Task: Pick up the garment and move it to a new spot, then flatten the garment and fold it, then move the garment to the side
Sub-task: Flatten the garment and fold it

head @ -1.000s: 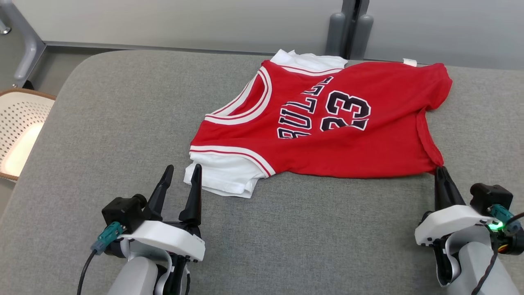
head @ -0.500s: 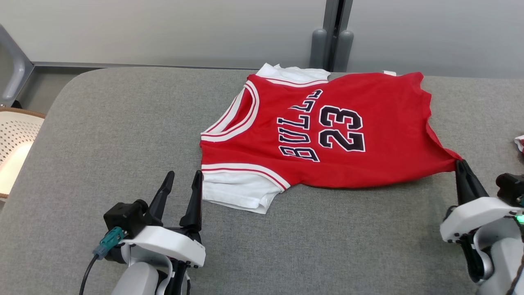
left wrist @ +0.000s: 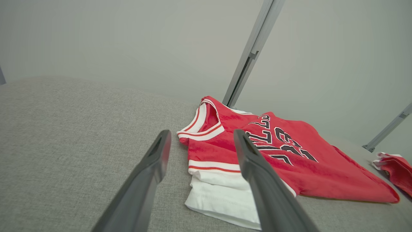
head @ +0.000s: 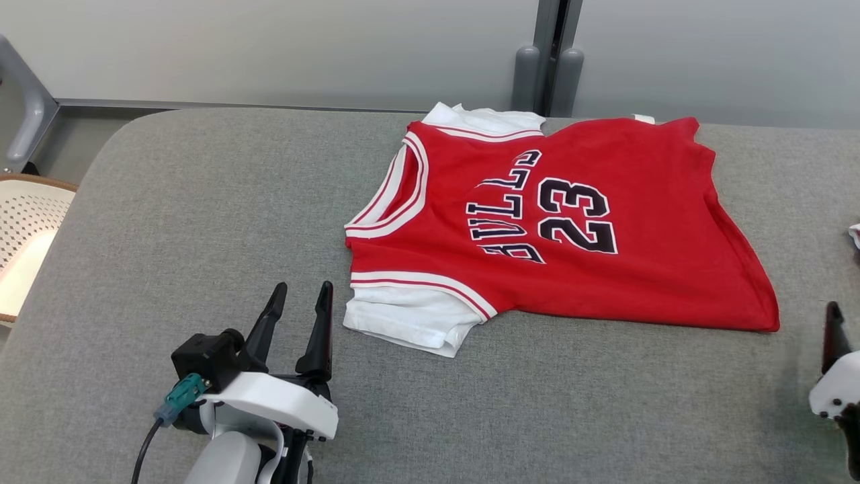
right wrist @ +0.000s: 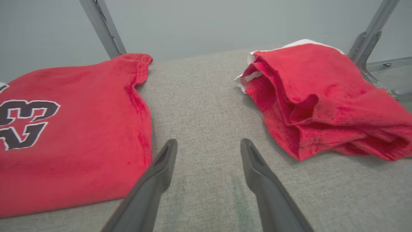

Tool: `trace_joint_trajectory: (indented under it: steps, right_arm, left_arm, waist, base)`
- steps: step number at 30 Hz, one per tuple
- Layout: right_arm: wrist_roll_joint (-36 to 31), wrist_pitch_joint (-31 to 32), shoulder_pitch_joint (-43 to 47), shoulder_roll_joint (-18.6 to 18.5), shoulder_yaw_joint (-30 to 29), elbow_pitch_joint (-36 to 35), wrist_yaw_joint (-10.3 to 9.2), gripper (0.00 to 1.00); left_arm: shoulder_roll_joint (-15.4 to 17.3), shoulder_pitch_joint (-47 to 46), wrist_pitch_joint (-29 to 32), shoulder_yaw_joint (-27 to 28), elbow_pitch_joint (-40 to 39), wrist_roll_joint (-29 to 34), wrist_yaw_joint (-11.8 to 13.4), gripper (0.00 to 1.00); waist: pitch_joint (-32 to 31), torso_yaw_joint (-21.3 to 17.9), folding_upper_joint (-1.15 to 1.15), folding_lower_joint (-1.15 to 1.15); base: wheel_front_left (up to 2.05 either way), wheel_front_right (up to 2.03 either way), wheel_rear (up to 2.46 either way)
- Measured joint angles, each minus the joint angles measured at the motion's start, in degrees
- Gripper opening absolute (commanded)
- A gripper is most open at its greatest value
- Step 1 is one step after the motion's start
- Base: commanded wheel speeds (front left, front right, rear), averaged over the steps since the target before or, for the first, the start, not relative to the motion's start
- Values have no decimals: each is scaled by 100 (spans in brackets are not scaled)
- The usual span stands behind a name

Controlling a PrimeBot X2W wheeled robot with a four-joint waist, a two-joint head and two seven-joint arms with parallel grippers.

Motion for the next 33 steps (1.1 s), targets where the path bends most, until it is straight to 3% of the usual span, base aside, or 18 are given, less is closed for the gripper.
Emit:
trace_joint_trajectory:
  steps: [4, 9, 14, 20, 22, 28, 33]
  right_arm:
    - [-501, -196, -147, 136, -468, 81, -1, 100]
    - [-563, -706, -164, 566, -431, -193, 0, 100]
    - [-171, -1257, 185, 866, 178, -695, 0, 100]
    - [77, -1424, 545, 957, 834, -1048, -1, 100]
    - [82, -1432, 548, 967, 877, -1106, 0, 100]
    - [137, -1466, 534, 967, 972, -1223, -1, 100]
    - [140, -1472, 565, 967, 956, -1212, -1, 100]
  left_arm:
    - [0, -1, 0, 2, 4, 18, 0, 100]
    - [0, 1, 0, 9, 8, 25, 0, 100]
    - [0, 30, 0, -12, -26, 21, 0, 100]
    - [0, 87, 0, -155, 67, 19, -2, 100]
    - [0, 66, 0, -257, 227, 32, -10, 100]
    - [-4, -279, 27, -526, 1418, 209, 292, 100]
    - [-1, -661, 35, -533, 2131, 216, 342, 100]
  waist:
    - [-18, 12, 0, 0]
    - [-58, -1, 0, 0]
    - [-109, -50, 0, 0]
    - [-106, -217, 0, 0]
    - [-92, -285, 0, 0]
    - [-58, -494, 0, 0]
    - [0, -623, 0, 0]
  base:
    - [0, 0, 0]
    - [0, 0, 0]
    - [0, 0, 0]
    - [0, 0, 0]
    - [0, 0, 0]
    - [0, 0, 0]
    - [0, 0, 0]
